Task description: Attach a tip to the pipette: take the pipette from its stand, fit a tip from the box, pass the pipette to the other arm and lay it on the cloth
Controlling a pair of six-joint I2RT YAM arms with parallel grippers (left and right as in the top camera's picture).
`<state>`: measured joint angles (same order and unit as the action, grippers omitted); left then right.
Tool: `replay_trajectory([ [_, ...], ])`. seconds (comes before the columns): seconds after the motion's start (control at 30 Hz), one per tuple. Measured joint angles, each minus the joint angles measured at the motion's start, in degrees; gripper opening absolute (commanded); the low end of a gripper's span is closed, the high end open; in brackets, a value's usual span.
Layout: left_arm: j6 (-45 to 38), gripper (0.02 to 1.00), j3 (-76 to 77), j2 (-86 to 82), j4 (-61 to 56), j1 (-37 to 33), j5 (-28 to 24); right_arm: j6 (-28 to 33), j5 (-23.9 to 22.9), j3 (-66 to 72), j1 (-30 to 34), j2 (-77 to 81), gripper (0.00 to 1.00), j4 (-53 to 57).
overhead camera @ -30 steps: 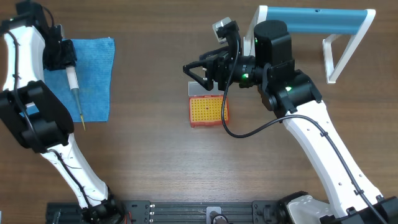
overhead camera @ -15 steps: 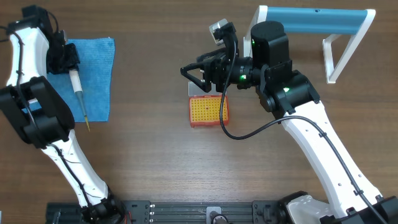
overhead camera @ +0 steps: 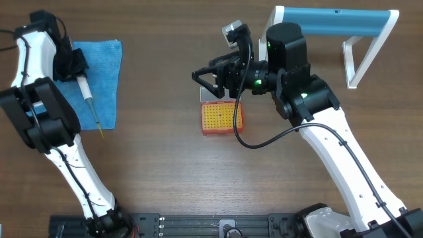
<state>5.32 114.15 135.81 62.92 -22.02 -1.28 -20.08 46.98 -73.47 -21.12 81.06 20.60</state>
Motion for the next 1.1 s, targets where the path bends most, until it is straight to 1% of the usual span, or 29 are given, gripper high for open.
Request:
replay_trajectory([
  [0.27,2.73,0.027,0.00,0.00,-1.27,0.00,0.00,0.00,0.00,0.00,0.00,0.00,0.761,0.33],
  [0.87,2.97,0.025,0.00,0.00,-4.72,0.00,0.00,-0.02,0.00,0.00,-0.02,0.00,0.761,2.38],
  [0.9,2.97,0.034,0.00,0.00,-4.74,0.00,0.00,-0.04,0.00,0.00,-0.02,0.00,0.759,2.36],
  [1.0,2.97,0.104,0.00,0.00,-4.74,0.00,0.00,-0.02,0.00,0.00,-0.02,0.00,0.759,2.38],
  [1.1,2.97,0.106,0.00,0.00,-4.76,0.00,0.00,-0.02,0.00,0.00,-0.02,0.00,0.761,2.38],
])
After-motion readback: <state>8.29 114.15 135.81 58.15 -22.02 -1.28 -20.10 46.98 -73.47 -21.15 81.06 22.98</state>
